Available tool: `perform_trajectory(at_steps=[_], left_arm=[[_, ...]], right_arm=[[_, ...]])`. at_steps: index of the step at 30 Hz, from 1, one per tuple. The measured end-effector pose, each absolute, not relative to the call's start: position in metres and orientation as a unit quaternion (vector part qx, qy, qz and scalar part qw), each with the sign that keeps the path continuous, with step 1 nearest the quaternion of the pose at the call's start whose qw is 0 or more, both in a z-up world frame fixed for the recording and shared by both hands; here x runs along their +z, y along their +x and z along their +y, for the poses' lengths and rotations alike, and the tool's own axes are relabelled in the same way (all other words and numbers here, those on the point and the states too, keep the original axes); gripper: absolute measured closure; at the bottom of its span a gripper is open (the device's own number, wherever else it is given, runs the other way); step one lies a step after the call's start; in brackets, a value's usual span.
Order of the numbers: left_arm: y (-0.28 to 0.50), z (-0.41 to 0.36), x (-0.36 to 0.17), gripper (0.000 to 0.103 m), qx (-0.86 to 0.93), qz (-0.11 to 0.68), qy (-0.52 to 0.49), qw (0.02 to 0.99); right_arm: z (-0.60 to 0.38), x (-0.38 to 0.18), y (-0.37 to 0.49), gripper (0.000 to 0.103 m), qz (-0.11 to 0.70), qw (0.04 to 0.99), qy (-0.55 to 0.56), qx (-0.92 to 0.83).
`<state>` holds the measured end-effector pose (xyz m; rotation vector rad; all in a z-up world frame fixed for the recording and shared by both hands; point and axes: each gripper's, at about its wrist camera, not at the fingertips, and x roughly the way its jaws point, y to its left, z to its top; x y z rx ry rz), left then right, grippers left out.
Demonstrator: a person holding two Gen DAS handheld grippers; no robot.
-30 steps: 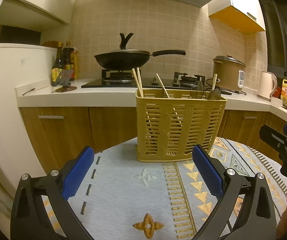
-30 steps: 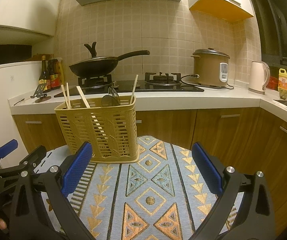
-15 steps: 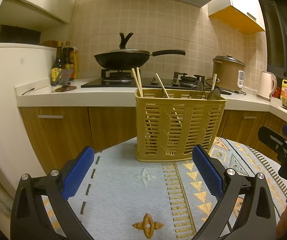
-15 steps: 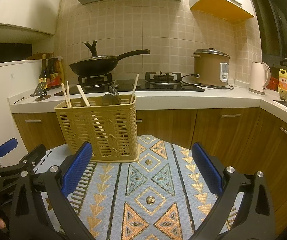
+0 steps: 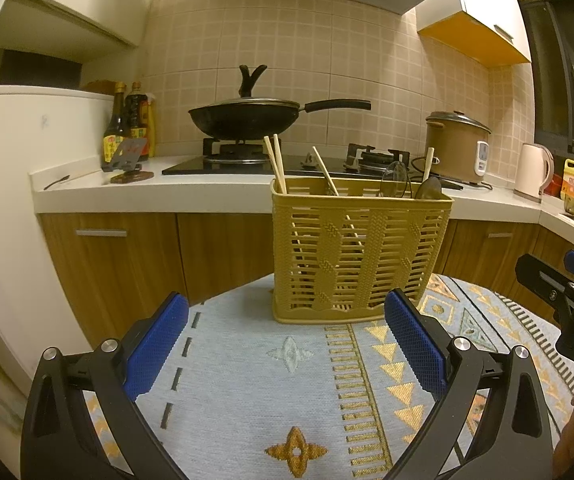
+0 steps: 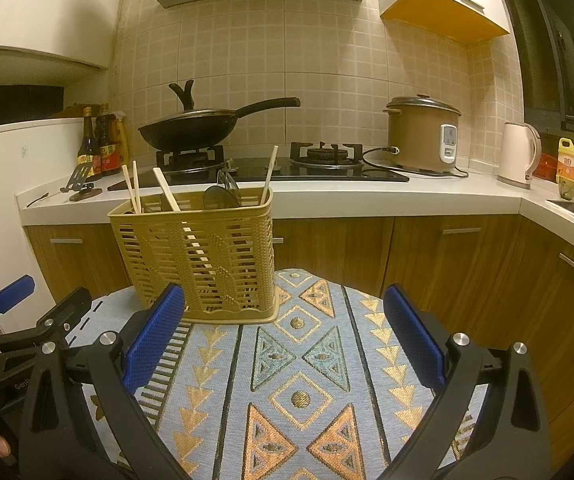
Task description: Organize utensils
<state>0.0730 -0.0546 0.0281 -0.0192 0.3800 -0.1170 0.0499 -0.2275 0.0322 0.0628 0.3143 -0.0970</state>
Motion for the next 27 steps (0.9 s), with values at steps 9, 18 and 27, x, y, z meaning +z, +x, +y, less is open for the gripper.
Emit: perform_trajectory(at_steps=[9, 18, 27], left_arm=[[0.0729, -0.0548, 0.0280, 0.008, -0.058, 0.188, -0.009, 0.980], [0.0727, -0.0551, 0.0277, 0.008, -0.058, 0.189, -0.006, 0.980], [0.0709, -0.0567, 0.0278, 0.008, -0.050, 0.183, 0.006, 0.982]], right_arm=[[-0.2266, 0.0314, 0.0501, 0.008, 0.158, 0.986, 0.031, -0.047], [-0.2264, 0.0306, 0.0502, 0.008, 0.159, 0.986, 0.031, -0.047], [-0.2253, 0.0303, 0.0503, 0.008, 0.160, 0.986, 0.029, -0.045]])
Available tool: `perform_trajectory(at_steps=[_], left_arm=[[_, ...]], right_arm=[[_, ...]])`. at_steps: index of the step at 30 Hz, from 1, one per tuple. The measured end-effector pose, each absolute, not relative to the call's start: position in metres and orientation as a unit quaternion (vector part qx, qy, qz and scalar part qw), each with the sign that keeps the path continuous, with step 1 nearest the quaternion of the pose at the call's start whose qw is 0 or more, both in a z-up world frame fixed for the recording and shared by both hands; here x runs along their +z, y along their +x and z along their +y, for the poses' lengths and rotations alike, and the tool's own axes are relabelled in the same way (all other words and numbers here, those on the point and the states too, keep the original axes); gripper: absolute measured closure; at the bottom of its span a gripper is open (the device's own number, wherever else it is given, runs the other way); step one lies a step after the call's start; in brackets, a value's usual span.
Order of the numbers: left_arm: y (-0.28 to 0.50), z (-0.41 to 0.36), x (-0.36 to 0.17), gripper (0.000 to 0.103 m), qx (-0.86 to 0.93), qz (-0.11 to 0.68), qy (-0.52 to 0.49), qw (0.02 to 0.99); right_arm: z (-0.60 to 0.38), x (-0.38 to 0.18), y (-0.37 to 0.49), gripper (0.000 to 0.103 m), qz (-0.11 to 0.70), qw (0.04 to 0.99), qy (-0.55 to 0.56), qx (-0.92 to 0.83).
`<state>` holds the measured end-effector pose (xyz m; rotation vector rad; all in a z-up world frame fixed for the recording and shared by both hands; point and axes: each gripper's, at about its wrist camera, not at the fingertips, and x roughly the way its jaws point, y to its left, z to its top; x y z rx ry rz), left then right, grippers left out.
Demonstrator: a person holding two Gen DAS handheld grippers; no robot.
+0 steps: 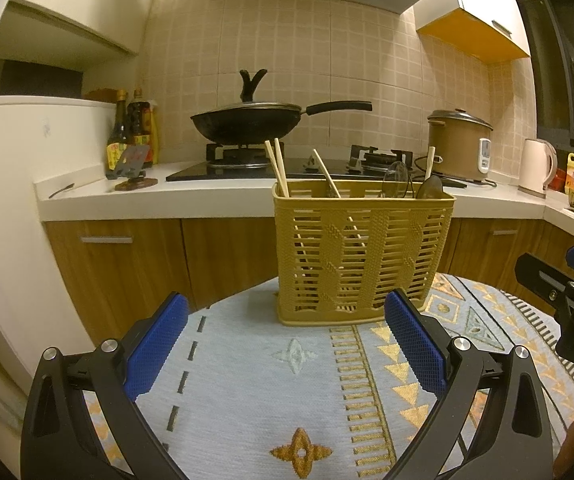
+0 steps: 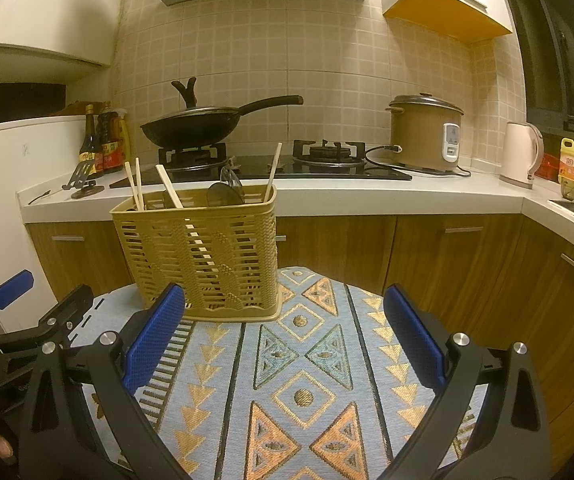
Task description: Organize utensils
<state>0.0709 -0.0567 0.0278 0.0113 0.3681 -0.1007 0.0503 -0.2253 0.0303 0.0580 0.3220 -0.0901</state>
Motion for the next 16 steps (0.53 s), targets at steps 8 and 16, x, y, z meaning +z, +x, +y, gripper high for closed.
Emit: perform_trajectory(at_steps=[8, 16], left_arm=[[0.071, -0.052, 0.029, 0.008, -0.041, 0.179, -0.001, 0.983], [0.081, -0.043, 0.026, 0.008, -0.048, 0.210, -0.031, 0.976]], right_arm=[[-0.225, 0.030, 0.050, 0.008, 0.161, 0.986, 0.029, -0.044], [-0.225, 0.030, 0.051, 0.008, 0.162, 0.986, 0.029, -0.042]])
